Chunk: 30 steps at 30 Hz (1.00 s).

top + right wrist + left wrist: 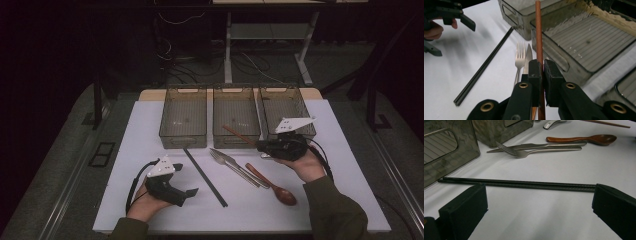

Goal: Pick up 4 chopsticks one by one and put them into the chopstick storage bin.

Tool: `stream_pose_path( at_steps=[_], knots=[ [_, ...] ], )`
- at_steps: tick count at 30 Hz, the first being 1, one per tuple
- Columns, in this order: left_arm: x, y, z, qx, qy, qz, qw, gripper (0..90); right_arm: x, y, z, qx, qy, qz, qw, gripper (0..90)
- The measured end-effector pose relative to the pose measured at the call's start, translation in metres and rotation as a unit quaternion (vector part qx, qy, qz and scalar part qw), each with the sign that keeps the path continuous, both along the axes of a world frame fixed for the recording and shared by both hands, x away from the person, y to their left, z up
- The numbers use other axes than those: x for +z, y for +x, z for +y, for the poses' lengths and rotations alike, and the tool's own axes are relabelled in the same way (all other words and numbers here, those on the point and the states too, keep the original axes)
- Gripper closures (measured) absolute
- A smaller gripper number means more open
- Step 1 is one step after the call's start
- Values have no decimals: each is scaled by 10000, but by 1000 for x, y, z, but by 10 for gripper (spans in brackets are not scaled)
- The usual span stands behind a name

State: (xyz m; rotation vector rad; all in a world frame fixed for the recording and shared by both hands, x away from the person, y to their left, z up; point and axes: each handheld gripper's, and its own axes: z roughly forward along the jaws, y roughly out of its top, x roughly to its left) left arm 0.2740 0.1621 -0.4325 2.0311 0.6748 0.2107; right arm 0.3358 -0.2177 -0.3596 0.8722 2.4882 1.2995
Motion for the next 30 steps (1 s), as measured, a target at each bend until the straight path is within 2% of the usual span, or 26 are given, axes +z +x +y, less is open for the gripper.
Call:
stream_pose_path(
  at_steps=[22, 30],
  knots=[
    [1, -1, 2, -13, -8, -36, 10000, 0, 17, 33, 44, -79, 116, -2, 9999, 840],
    [1, -1, 2, -7, -20, -14, 10000, 0, 19, 47, 64, -160, 24, 31, 9999, 840]
  ],
)
